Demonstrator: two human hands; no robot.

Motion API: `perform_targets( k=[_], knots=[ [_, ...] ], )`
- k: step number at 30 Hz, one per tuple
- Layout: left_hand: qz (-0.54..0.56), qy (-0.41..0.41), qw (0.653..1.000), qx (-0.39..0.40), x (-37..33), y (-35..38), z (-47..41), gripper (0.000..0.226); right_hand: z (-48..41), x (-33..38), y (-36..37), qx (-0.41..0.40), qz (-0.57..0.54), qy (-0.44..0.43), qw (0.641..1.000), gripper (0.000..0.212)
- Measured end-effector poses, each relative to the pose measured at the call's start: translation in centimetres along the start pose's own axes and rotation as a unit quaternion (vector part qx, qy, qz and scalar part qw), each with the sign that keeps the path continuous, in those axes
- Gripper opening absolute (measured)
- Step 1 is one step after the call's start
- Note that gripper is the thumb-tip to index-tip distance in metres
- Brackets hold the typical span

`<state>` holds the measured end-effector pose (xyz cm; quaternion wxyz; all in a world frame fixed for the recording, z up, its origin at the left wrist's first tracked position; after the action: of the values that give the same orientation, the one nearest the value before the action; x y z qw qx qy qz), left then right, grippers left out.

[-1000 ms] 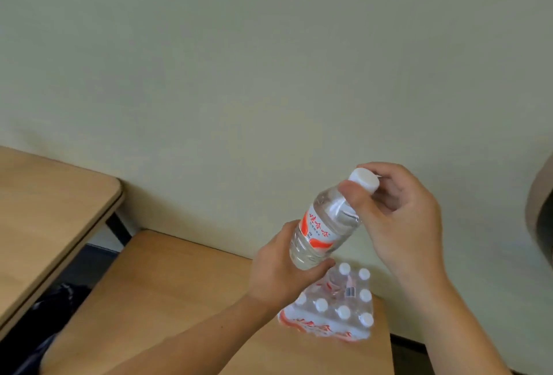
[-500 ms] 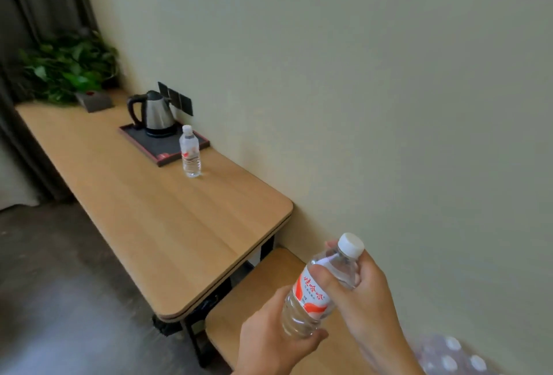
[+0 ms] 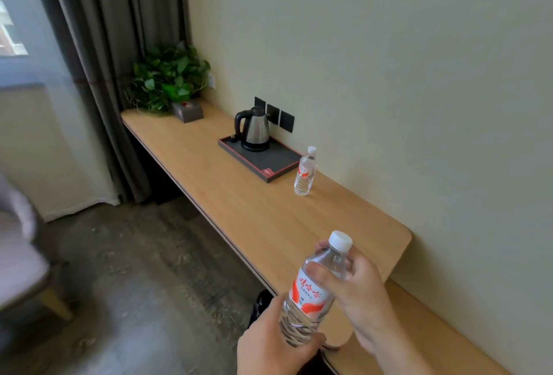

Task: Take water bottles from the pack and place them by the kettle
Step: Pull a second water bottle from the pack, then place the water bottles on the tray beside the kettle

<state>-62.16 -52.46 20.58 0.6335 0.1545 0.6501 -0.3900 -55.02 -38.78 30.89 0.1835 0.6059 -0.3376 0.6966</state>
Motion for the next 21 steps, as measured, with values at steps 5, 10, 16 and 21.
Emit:
perform_targets(
  k=[5, 10, 16, 21],
  knots=[
    [0.008, -0.029, 1.0, 0.004, 0.3, -5.8, -5.2, 0.065, -5.6, 2.7, 5.7, 0.0, 0.007, -0.019, 1.0, 0.031],
    [-0.029, -0.052, 0.998, -0.023, 0.8, -11.0, -13.1, 0.057, -13.2, 3.6, 10.8, -0.003, -0.003, -0.031, 0.999, 0.028],
    [-0.044, -0.045, 0.998, -0.028, 3.7, -16.5, -26.8, 0.095, -26.2, 3.7, 16.4, -0.024, -0.02, -0.038, 0.999, 0.028],
    [-0.076, 0.002, 0.997, 0.011, 2.6, -20.9, -37.0, 0.087, -36.2, 4.4, 18.6, -0.06, -0.05, -0.018, 0.997, 0.026]
  ],
)
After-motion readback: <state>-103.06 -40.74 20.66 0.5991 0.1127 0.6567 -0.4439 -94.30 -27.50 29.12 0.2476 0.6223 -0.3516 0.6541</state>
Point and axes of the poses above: each hand's wrist, its own z-axis away from the middle knuckle, its own y-axis out of the palm, x = y × z, the point moved 5 cm from there along -z, towards the middle knuckle, and after that the axes turned 11 degrees about z, right-handed, at the moved point
